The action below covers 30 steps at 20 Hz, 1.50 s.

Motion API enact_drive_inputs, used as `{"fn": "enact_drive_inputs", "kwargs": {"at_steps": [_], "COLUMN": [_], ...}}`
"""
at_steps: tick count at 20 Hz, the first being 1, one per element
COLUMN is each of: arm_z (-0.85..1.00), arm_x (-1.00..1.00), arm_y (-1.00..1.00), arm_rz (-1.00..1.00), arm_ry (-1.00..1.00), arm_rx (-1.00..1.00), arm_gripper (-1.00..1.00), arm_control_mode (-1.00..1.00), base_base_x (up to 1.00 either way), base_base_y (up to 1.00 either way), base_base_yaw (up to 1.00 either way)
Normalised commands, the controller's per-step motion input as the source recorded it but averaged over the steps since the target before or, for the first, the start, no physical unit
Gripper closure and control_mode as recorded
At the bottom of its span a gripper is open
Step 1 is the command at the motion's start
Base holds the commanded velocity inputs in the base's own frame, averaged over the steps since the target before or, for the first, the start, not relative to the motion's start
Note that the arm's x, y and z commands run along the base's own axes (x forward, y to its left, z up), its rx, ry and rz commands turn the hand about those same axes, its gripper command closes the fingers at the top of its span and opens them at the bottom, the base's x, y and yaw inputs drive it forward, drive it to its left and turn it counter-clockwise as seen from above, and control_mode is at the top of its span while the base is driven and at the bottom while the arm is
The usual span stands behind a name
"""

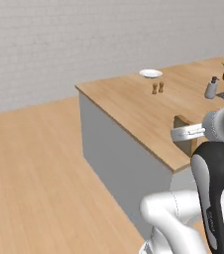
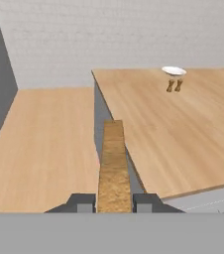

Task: Start the toaster. Once the lever pops up, take the bread to the plate on the dining counter.

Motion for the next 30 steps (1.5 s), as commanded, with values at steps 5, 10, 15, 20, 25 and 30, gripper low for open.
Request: {"fn": "enact_drive_inputs", "kwargs": {"at_steps": [5,10,15,20,25,30], "arm_z": [0.0,0.0,0.0,0.0,0.0,0.0], "arm_x": [0.0,0.0,0.0,0.0,0.0,0.0], "arm_y": [0.0,0.0,0.0,0.0,0.0,0.0], "arm_rz": [0.0,0.0,0.0,0.0,0.0,0.0], "arm_ry": [0.0,0.0,0.0,0.0,0.0,0.0], "arm_rx": [0.0,0.0,0.0,0.0,0.0,0.0], "arm_gripper": [1.0,1.0,1.0,1.0,1.0,1.0], "arm_control_mode": [1.0,1.0,1.0,1.0,1.0,1.0], "base_base_x": [0.66,1.0,1.0,1.0,1.0,1.0], "base_base_y": [1.0,1.0,0.52,0.15,0.0,0.0], "base_base_yaw": [0.04,0.21,0.21,0.06,0.0,-0.03]}}
